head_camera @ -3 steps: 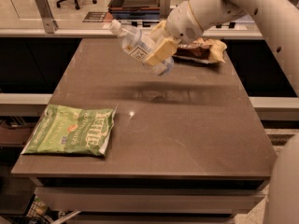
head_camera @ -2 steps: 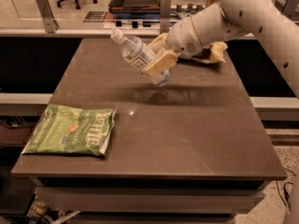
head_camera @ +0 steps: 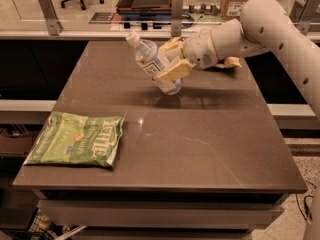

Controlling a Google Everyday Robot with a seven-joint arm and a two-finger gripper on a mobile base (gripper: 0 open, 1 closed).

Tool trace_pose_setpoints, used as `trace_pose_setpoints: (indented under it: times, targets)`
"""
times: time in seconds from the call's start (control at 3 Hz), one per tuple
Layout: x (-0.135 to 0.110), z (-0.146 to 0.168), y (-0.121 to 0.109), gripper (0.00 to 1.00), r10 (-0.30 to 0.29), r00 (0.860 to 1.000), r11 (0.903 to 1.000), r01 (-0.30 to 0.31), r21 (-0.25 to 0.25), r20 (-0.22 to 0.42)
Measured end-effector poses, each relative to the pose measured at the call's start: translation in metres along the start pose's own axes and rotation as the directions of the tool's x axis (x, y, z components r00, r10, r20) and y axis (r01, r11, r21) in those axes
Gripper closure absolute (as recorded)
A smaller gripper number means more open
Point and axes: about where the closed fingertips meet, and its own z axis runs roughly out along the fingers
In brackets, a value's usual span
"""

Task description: Place blue plastic bottle upright

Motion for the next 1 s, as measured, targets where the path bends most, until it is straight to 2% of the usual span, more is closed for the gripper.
trace_pose_setpoints:
  times: [0.67,1.0]
  targets:
    - [0.0005,-0.0119,-0.0073,1.00,0.001,0.995,0.9983,-0.007,0.059,0.103]
    - [0.0046,-0.0085,-0.0096,1.00,0.014,0.990,0.9975,-0.023,0.066,0.142]
